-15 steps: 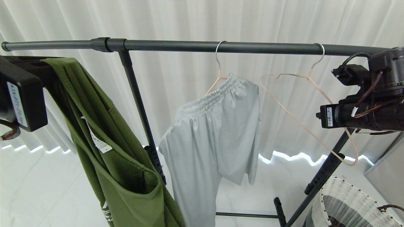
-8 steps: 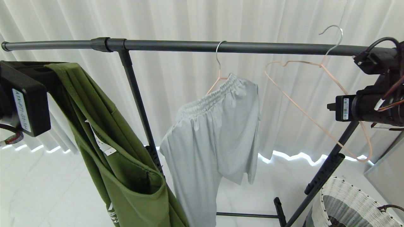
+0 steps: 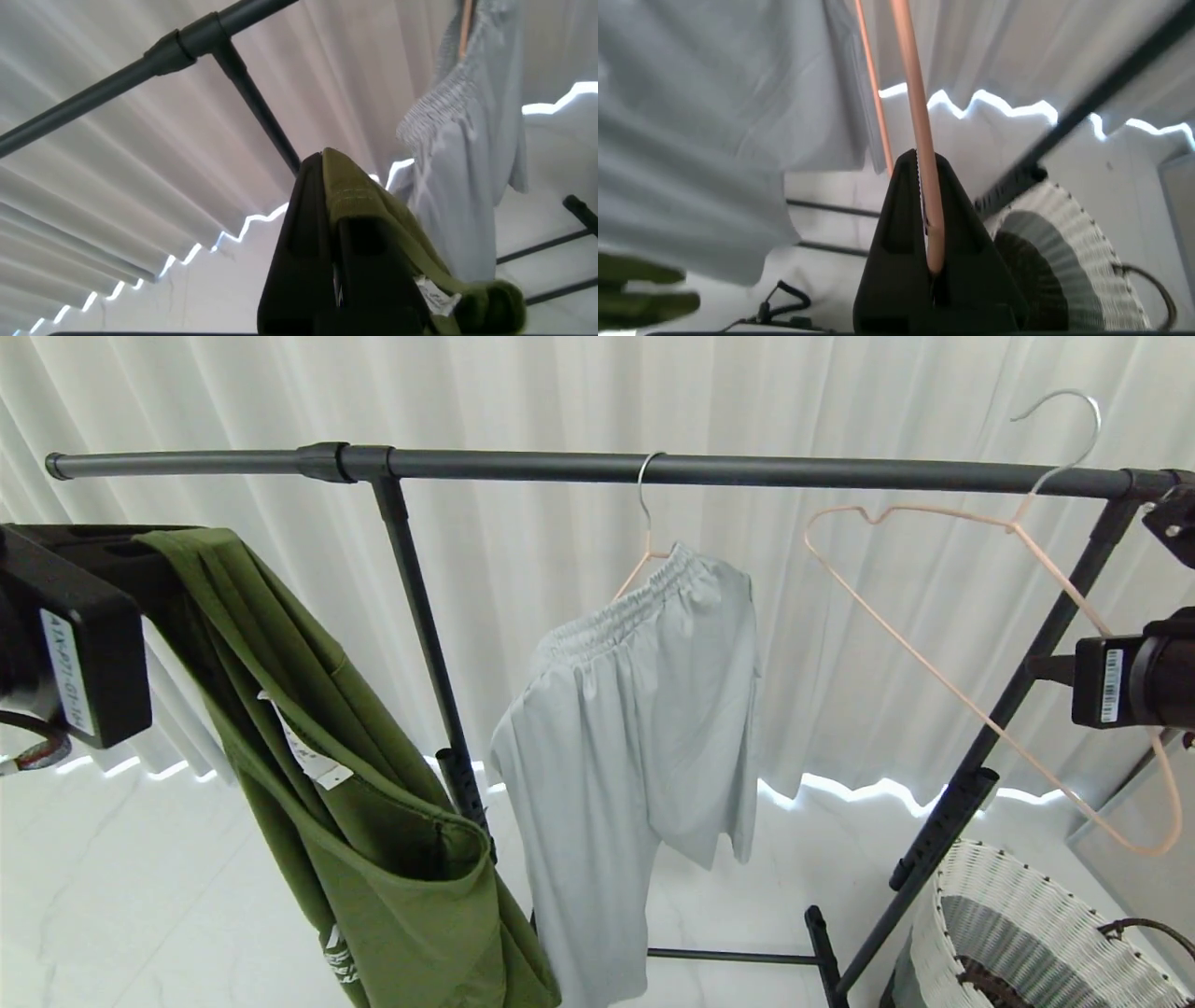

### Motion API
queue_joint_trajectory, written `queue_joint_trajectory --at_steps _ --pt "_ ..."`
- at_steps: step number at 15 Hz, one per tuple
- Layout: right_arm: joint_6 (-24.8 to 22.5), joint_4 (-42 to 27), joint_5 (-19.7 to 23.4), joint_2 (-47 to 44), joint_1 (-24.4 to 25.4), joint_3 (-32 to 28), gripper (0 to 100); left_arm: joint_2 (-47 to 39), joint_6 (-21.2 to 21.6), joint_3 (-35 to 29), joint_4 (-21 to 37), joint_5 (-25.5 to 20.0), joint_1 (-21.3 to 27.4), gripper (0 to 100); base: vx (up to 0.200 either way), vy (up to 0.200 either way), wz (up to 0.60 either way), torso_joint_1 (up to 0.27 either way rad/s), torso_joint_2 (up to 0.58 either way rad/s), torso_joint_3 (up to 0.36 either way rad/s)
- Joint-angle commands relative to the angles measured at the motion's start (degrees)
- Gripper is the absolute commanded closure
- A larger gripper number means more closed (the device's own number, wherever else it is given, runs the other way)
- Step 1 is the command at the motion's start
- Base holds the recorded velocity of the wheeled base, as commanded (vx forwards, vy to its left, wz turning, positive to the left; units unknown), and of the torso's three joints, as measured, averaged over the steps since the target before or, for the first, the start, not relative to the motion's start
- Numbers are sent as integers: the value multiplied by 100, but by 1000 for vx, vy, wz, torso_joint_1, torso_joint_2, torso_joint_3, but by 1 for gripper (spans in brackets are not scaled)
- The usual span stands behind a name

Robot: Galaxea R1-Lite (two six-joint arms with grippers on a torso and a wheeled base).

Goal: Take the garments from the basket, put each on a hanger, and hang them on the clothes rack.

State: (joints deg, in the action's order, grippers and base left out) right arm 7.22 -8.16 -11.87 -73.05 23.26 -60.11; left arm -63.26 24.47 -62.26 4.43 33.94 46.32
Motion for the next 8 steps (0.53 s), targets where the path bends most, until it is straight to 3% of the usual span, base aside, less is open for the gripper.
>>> queue_joint_trajectory --at_steps 1,7,8 --pt "-10 -2 1 317 3 237 100 -11 5 -6 6 -1 -1 100 -200 0 0 -17 -2 2" --pt "-115 -11 10 669 232 641 100 -11 -3 -6 6 8 8 100 -200 0 0 3 5 3" --pt "-124 -11 10 722 478 685 100 -11 -3 3 6 -1 8 100 0 0 0 0 0 0"
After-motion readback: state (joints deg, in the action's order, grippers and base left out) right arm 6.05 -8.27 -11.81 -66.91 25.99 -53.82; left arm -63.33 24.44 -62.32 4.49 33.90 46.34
